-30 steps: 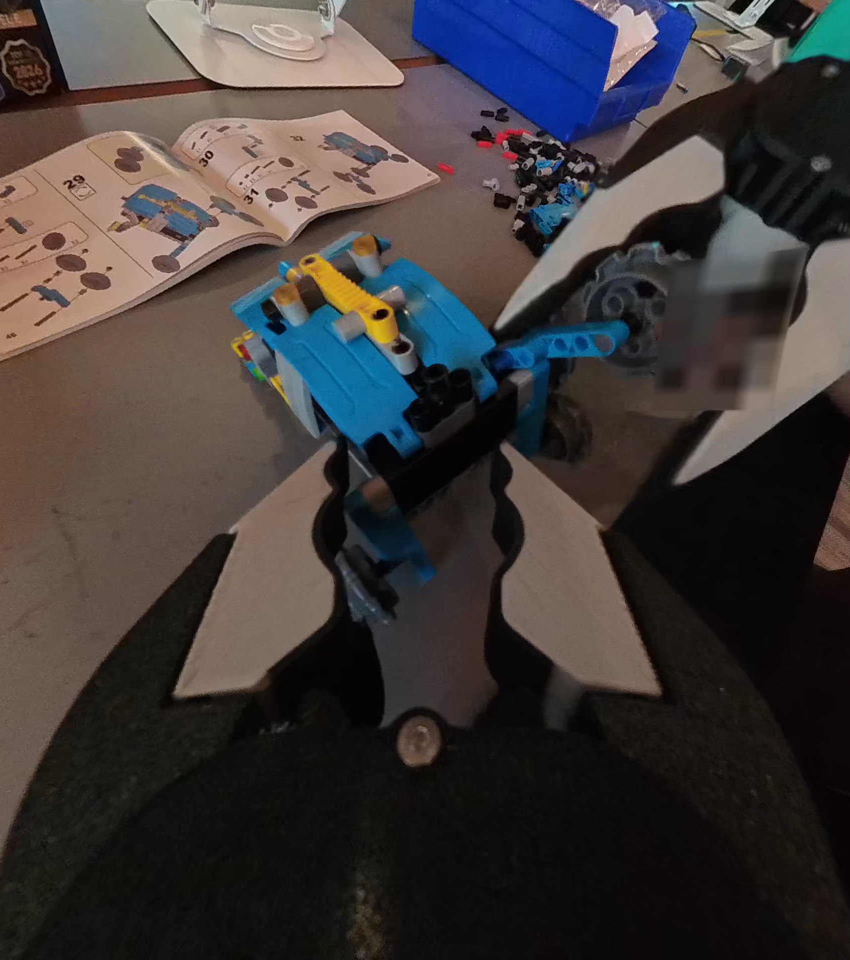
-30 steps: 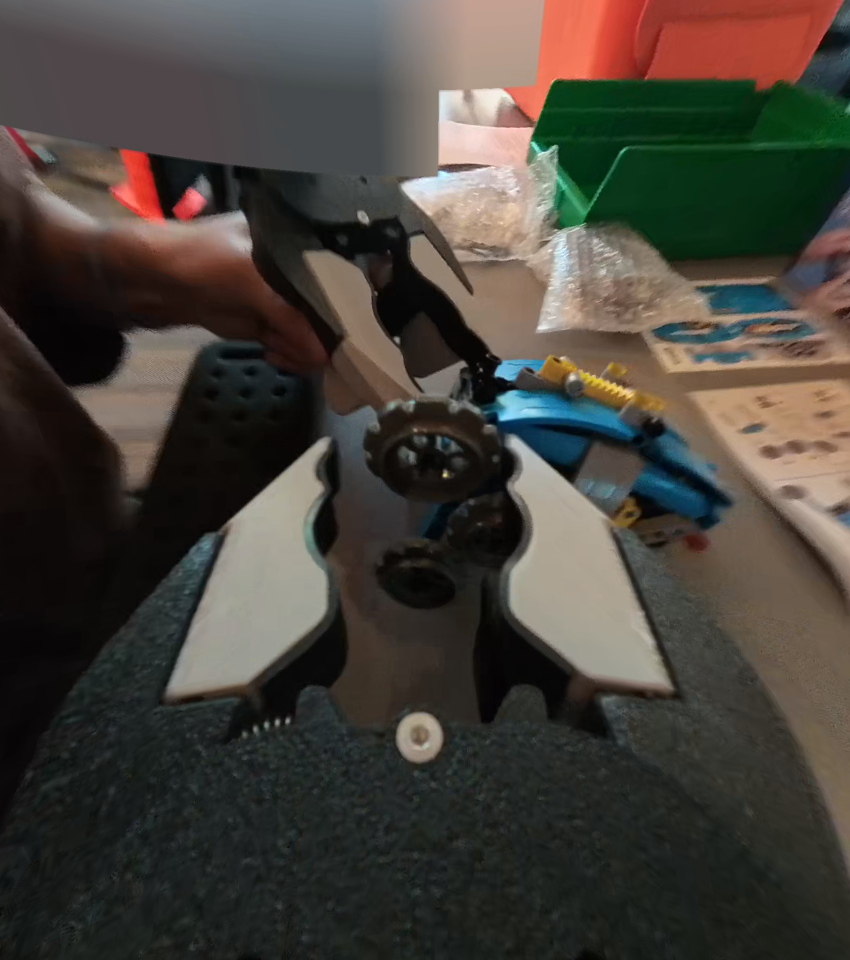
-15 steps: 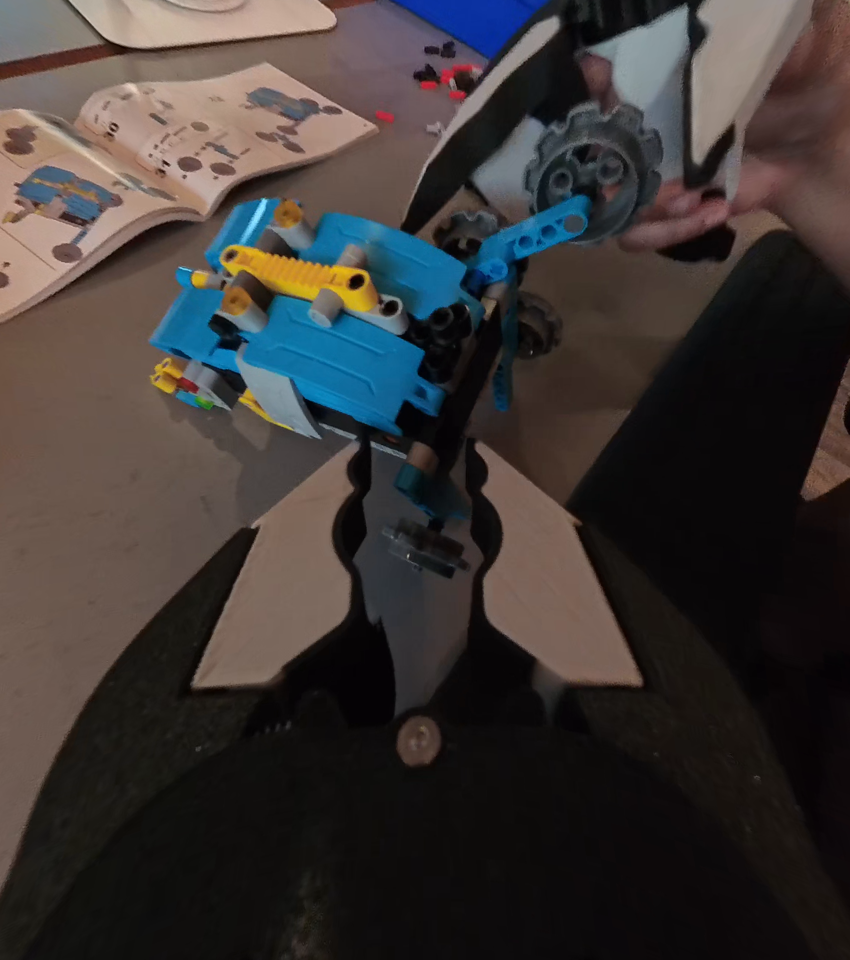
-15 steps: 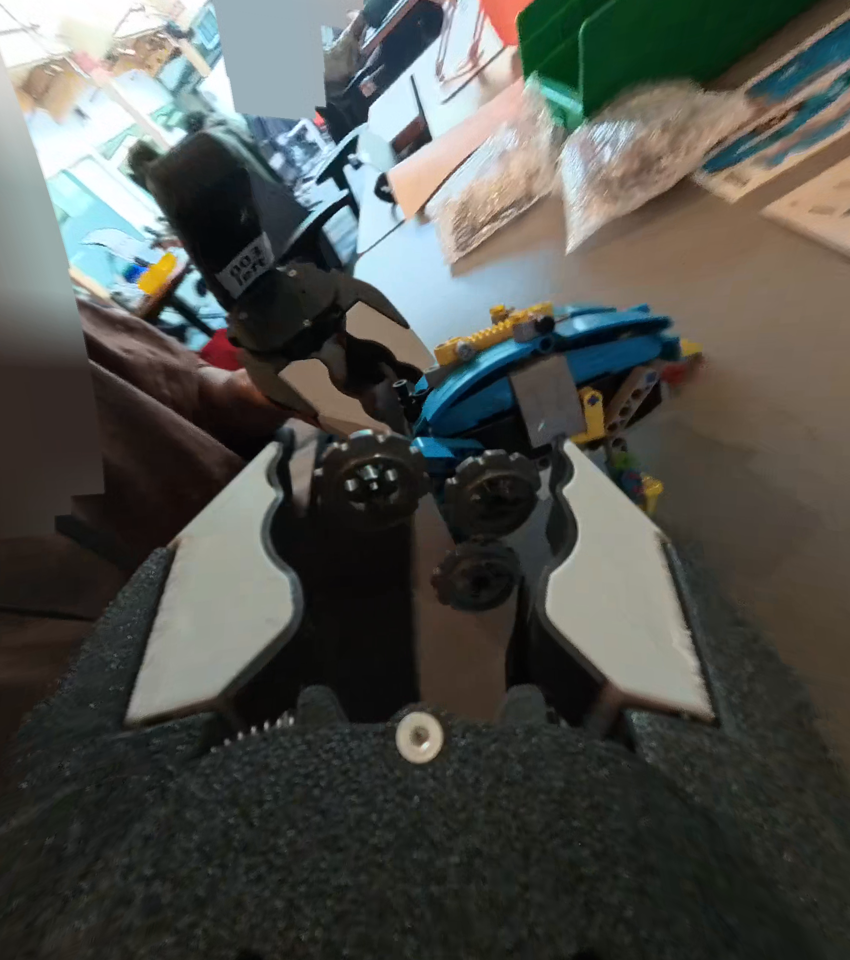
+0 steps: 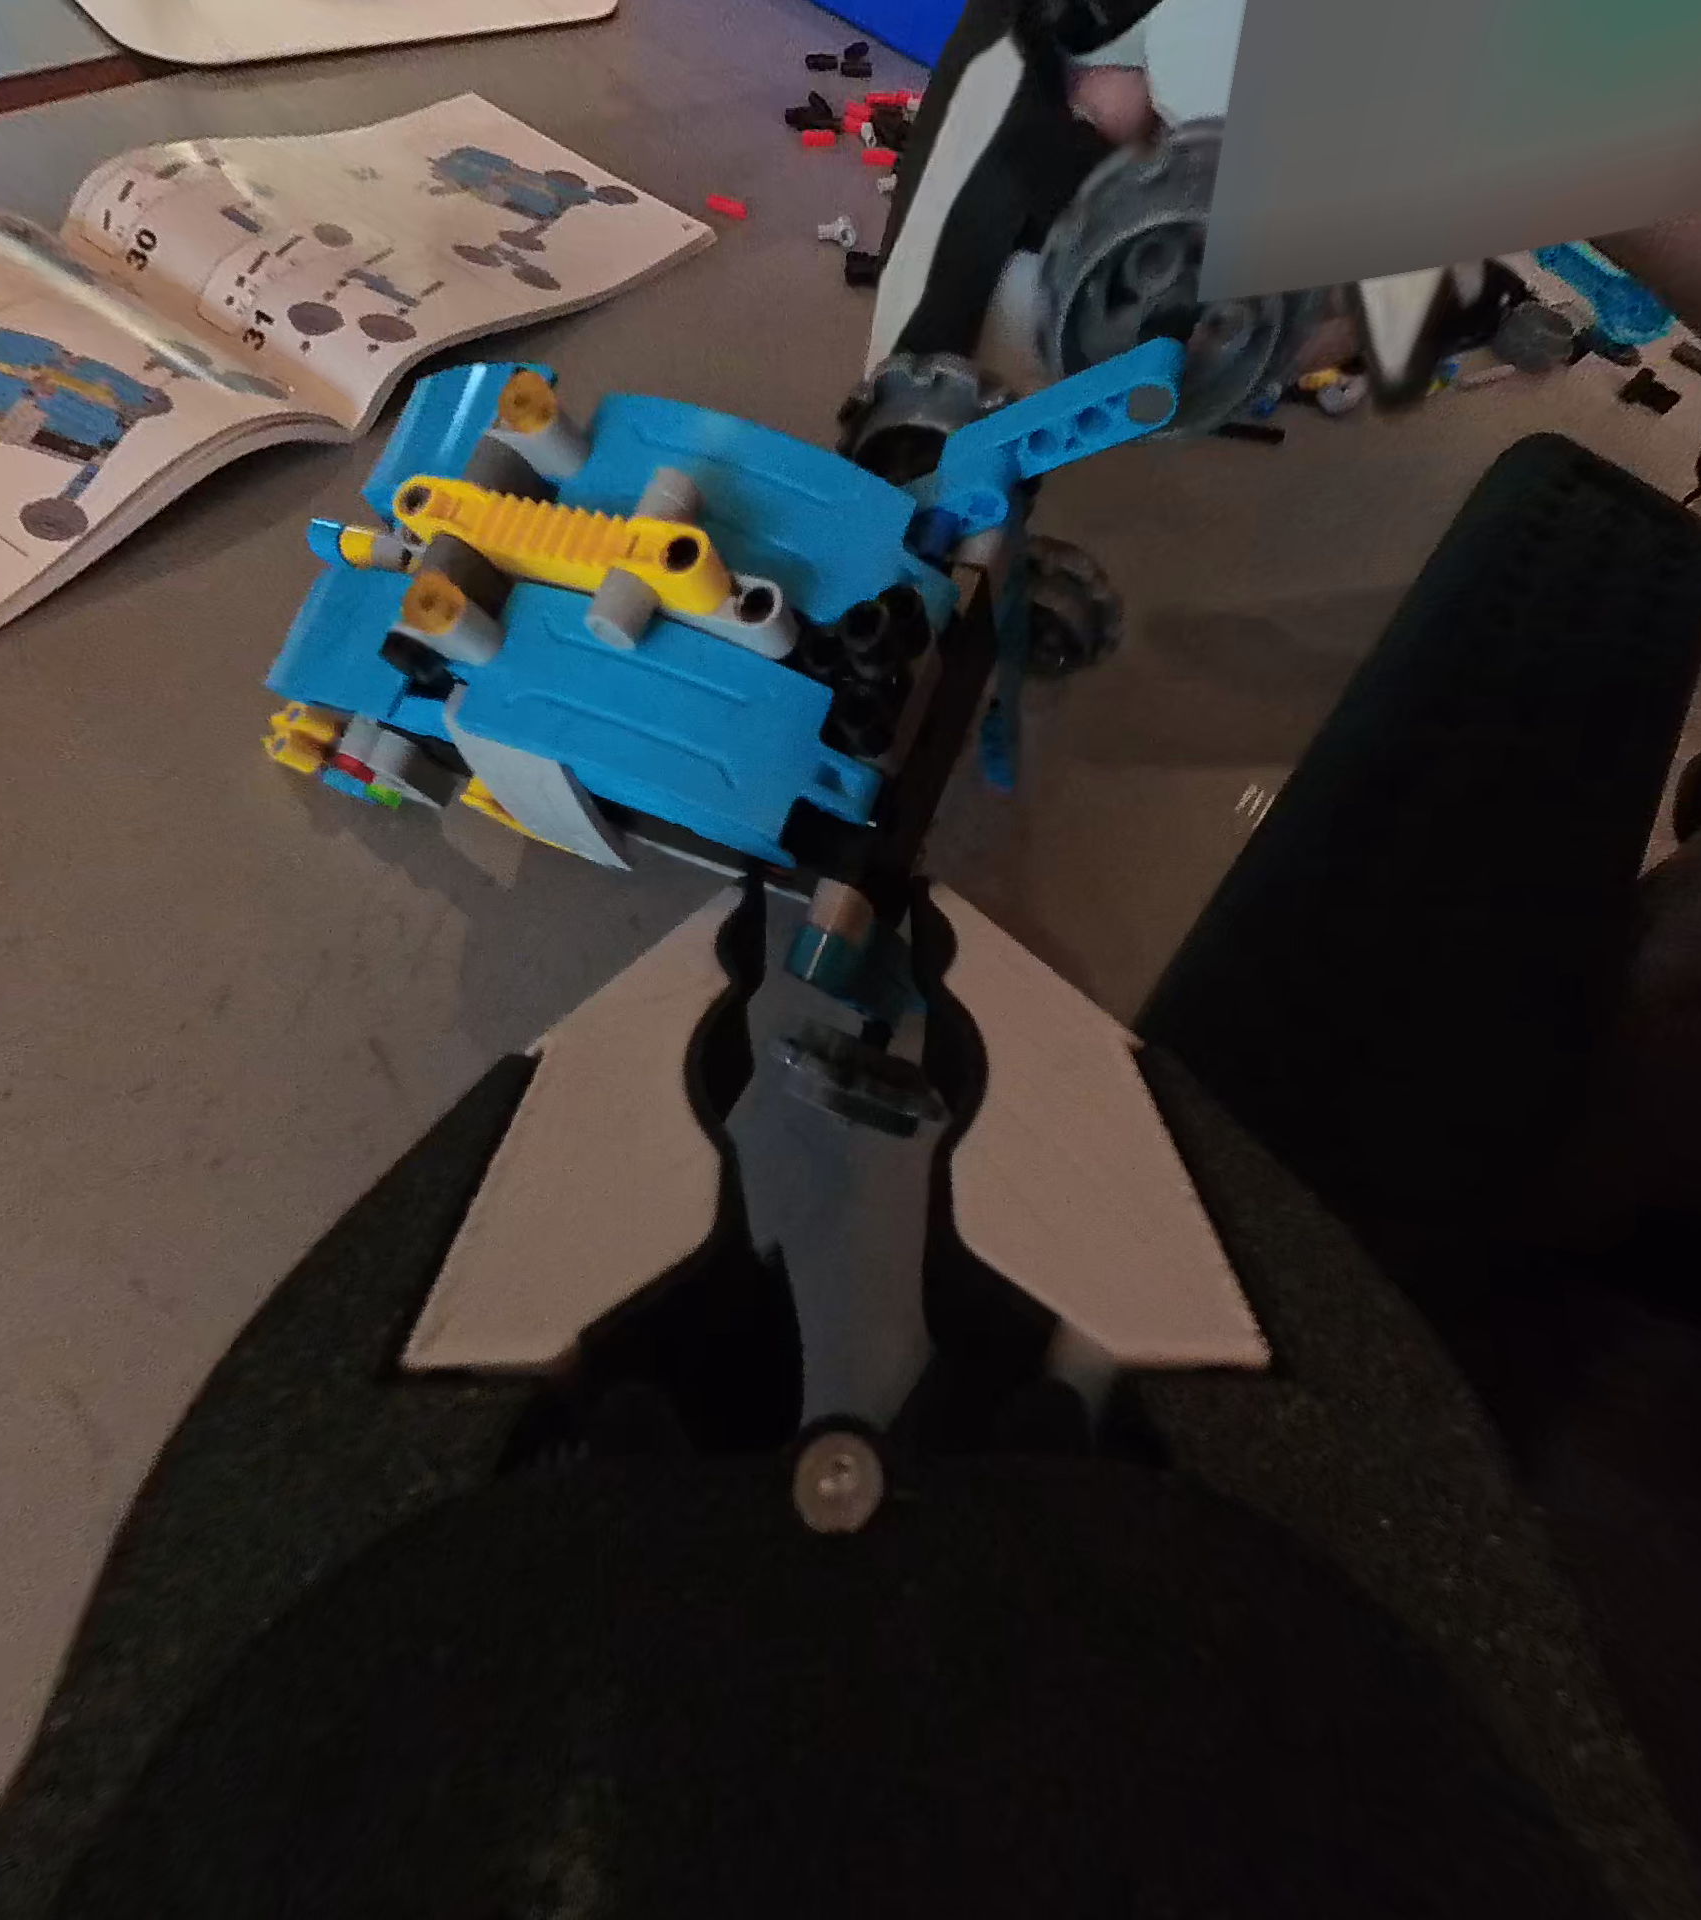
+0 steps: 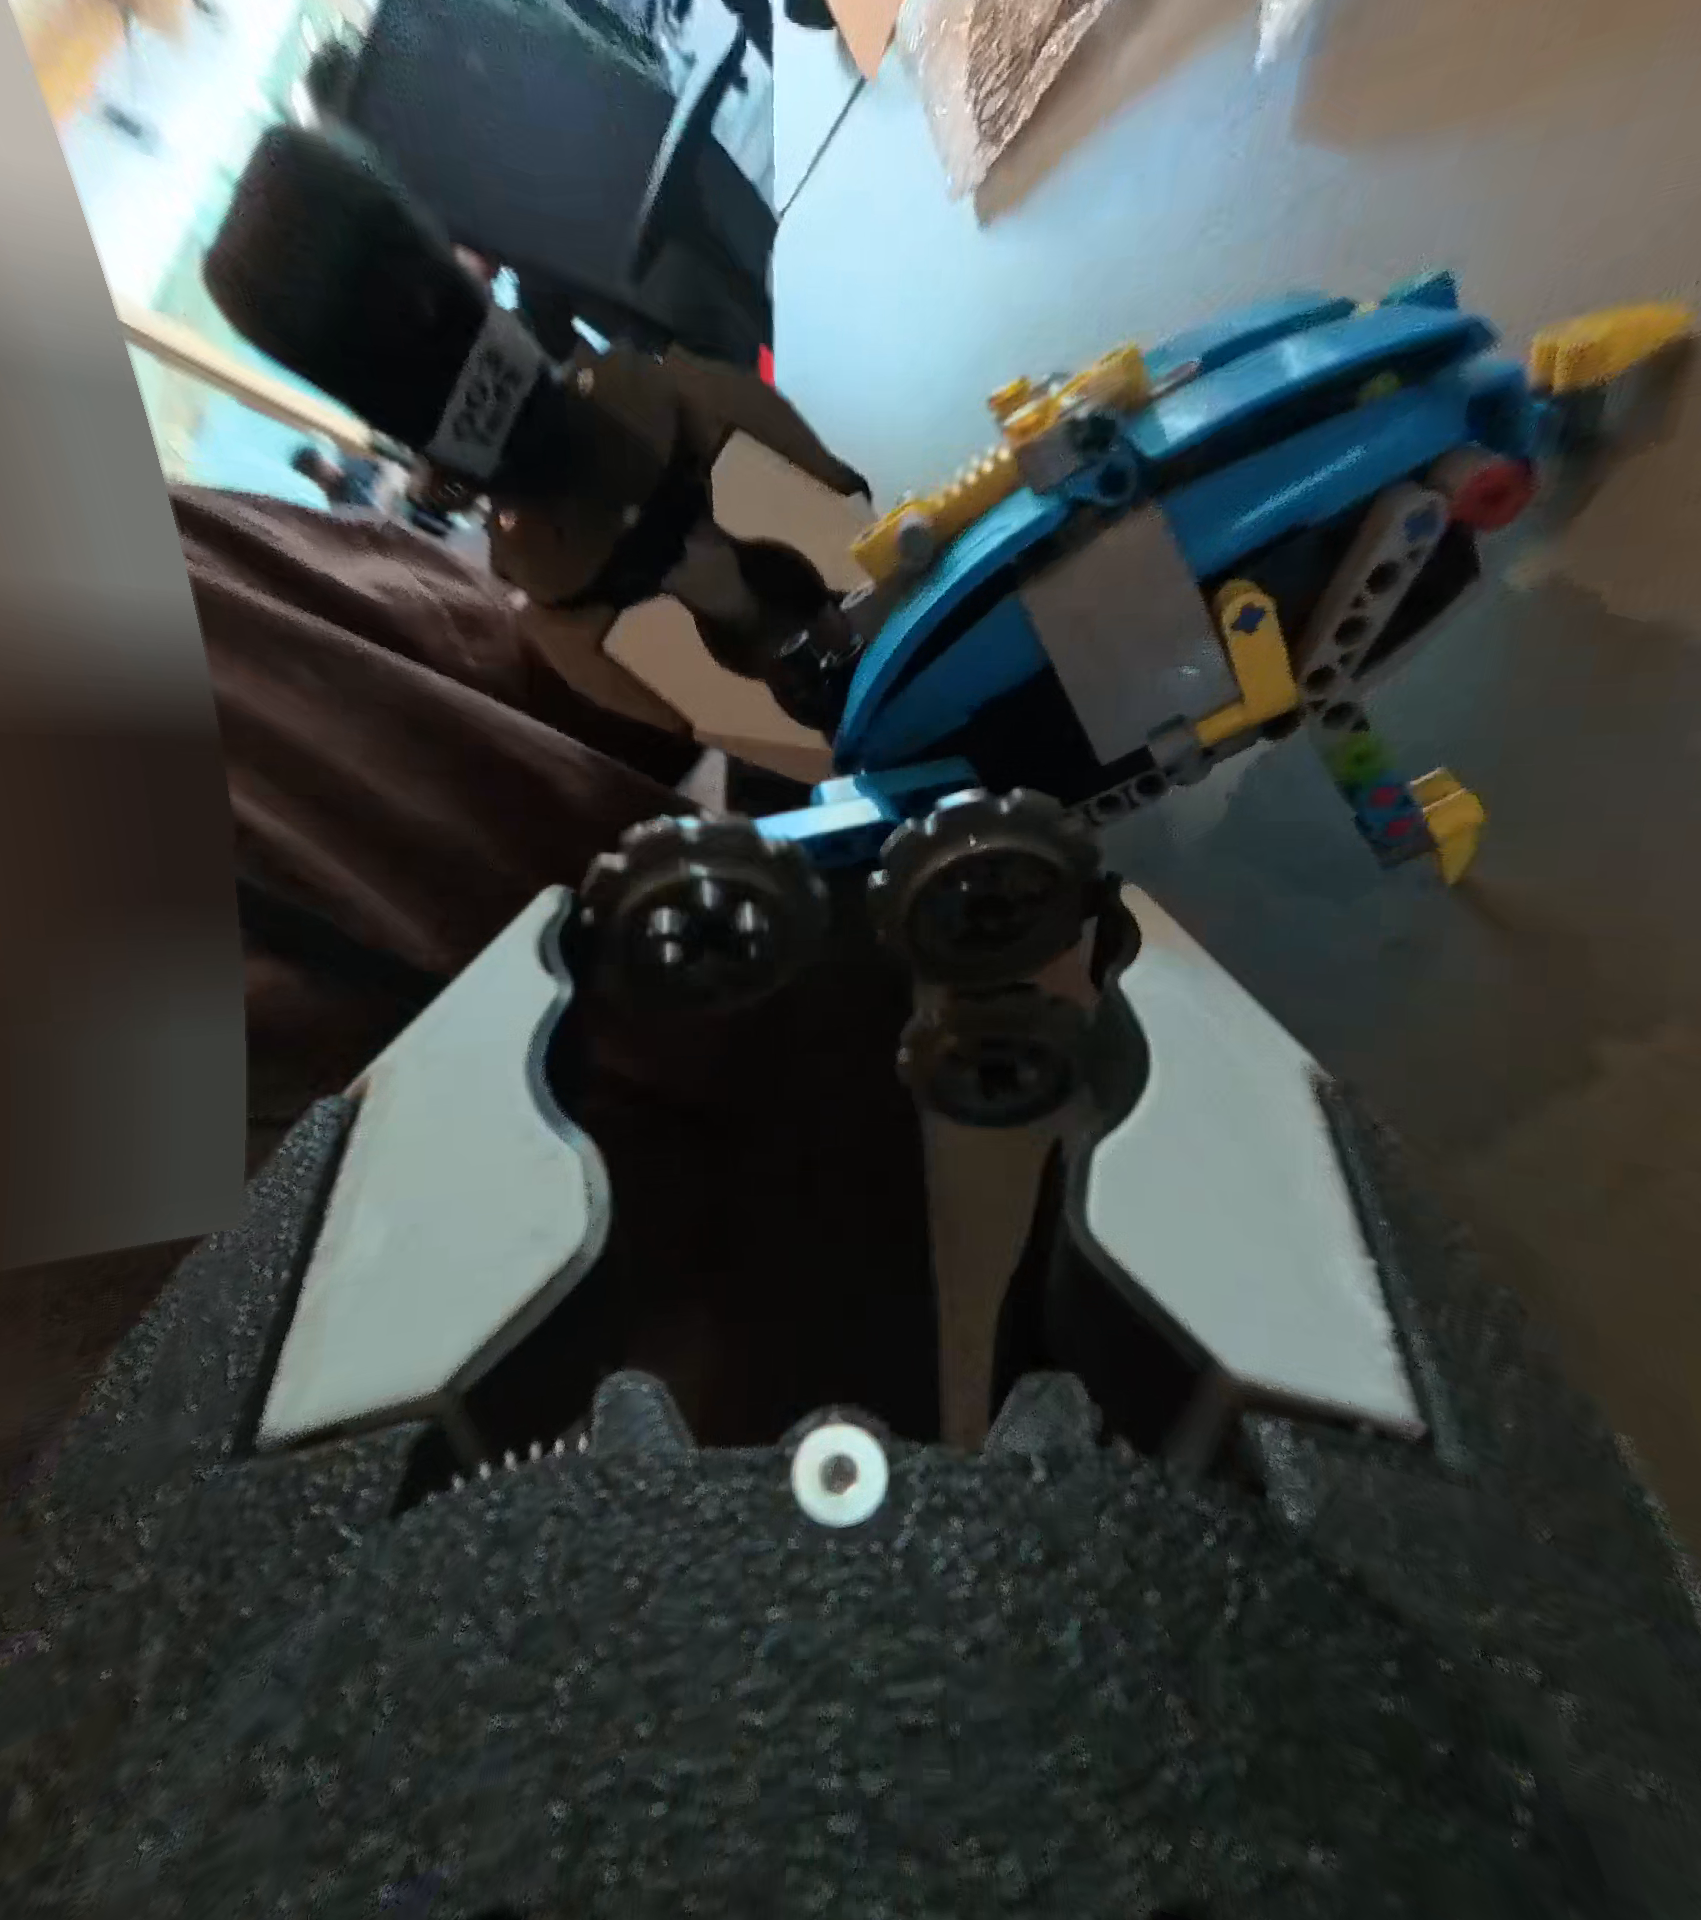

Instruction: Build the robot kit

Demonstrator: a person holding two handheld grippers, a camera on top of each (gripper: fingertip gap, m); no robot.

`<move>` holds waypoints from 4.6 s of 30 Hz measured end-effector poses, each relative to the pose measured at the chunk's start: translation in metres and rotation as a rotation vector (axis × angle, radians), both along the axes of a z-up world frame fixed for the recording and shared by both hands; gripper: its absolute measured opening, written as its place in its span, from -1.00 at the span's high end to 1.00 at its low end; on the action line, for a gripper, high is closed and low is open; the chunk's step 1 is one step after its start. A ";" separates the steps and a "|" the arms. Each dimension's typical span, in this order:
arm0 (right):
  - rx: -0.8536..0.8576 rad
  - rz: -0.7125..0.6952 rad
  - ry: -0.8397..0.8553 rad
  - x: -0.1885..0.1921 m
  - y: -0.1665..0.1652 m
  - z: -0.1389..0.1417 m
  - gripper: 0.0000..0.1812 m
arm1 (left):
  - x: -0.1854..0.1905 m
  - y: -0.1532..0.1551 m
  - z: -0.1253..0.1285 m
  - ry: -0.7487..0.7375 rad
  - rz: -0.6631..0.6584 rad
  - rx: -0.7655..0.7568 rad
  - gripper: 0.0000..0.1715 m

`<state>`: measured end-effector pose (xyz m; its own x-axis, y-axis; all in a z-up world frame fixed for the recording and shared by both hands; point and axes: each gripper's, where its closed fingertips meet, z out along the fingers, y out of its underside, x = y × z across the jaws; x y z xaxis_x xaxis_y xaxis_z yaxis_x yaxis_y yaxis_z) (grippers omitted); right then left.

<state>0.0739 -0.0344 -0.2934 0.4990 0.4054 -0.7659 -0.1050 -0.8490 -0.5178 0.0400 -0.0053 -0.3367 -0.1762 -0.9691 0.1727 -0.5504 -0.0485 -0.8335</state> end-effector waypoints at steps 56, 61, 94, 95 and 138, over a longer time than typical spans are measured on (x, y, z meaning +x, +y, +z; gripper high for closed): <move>0.055 -0.250 -0.072 0.020 -0.025 -0.010 0.37 | -0.004 -0.038 0.005 0.035 -0.068 0.171 0.86; 0.326 -0.392 -0.105 0.055 -0.030 0.015 0.17 | -0.003 -0.038 0.003 0.059 -0.028 0.023 0.87; 0.694 -0.386 -0.544 0.019 -0.011 -0.008 0.38 | 0.001 -0.048 0.000 0.044 -0.050 -0.100 0.86; 0.682 -0.413 -0.560 0.022 -0.009 -0.008 0.35 | 0.002 -0.048 0.000 0.043 -0.043 -0.093 0.86; 0.637 -0.469 -0.615 0.036 -0.009 -0.011 0.46 | 0.021 -0.025 0.001 -0.036 0.081 0.180 0.59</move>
<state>0.1103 -0.0434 -0.3040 0.9498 0.3113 -0.0298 0.0807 -0.3359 -0.9384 0.0614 -0.0301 -0.3352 -0.0998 -0.9950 -0.0096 -0.5203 0.0604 -0.8519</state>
